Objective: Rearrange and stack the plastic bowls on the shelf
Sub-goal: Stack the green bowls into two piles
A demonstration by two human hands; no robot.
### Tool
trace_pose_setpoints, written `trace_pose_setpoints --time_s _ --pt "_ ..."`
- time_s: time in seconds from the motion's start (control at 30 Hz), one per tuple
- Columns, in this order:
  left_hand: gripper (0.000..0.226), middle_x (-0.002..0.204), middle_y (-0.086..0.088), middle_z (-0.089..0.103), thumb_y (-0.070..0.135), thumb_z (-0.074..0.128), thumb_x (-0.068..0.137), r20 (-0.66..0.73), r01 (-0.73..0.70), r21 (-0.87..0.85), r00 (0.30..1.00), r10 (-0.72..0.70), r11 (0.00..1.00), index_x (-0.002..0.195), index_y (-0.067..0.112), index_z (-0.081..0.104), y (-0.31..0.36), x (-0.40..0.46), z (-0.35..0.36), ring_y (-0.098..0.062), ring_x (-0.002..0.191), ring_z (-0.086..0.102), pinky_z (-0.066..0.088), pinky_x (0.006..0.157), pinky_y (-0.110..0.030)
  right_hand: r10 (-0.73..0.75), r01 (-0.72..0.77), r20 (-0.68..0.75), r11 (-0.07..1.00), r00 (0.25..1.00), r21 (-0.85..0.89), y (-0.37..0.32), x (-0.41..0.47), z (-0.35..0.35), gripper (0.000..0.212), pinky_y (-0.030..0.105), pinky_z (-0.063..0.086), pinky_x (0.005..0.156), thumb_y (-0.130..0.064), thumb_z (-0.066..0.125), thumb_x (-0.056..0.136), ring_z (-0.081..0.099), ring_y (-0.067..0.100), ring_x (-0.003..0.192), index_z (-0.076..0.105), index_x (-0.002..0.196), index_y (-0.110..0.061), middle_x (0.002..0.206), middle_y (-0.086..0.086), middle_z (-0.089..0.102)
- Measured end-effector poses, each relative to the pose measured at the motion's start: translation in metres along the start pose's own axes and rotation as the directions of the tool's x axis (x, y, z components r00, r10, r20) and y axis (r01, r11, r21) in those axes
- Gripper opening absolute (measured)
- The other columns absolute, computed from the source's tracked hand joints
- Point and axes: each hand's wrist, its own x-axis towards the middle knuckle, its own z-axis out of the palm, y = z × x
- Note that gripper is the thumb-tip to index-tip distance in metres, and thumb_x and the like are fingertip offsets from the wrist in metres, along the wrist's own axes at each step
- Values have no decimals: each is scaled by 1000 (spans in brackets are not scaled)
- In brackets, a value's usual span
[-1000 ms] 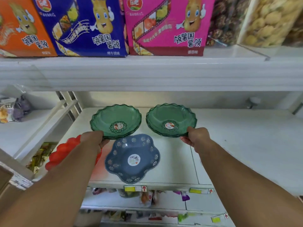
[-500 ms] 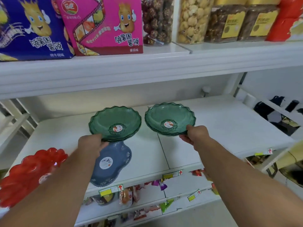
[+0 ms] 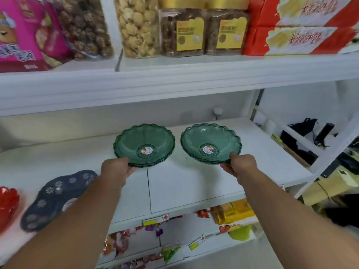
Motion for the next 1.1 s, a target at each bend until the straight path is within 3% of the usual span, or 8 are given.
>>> trace_pose_setpoints --time_s 0.1,0.2,0.37,0.5,0.77,1.1 --pt "6 87 -17 71 -2 67 87 -59 9 -9 998 -9 1000 85 -2 61 -17 -20 38 -25 73 72 59 86 -40 7 -6 16 1000 1000 -17 -10 25 -34 21 36 61 60 -12 57 96 66 23 45 61 91 7 76 22 70" --pt "8 86 -19 70 -3 67 87 -107 14 -8 994 -15 1000 83 -2 60 -33 -36 69 -26 73 72 59 85 -43 19 -18 32 1000 999 -25 -18 49 -62 22 33 59 51 -13 56 97 65 21 39 60 93 7 75 22 69" --pt "4 81 -19 69 -3 66 87 -129 30 -24 991 -33 999 88 -3 62 -44 -50 108 -28 71 71 59 86 -44 45 -45 32 999 998 -5 -23 80 -91 22 35 60 57 -14 57 97 65 21 41 60 90 6 74 22 69" --pt "6 80 -15 69 -4 63 87 -115 20 4 993 -19 1000 83 1 61 -47 -41 133 -24 68 69 58 89 -44 39 -40 18 999 999 14 -26 101 -98 20 36 60 61 -11 55 96 65 20 39 60 93 7 71 21 68" --pt "8 81 -14 68 -5 63 86 -60 7 16 998 -6 1000 80 1 61 -58 -19 171 -23 69 70 60 82 -40 38 -38 -33 999 999 25 -28 130 -101 21 29 57 42 -11 55 97 64 20 37 60 100 10 74 22 68" --pt "4 80 -15 69 -2 66 85 -81 43 -2 996 -43 999 84 0 63 -74 -7 205 -24 67 70 60 81 -40 69 -68 -30 998 997 13 -33 175 -108 18 28 57 42 -10 56 96 64 21 36 59 98 8 75 22 67"
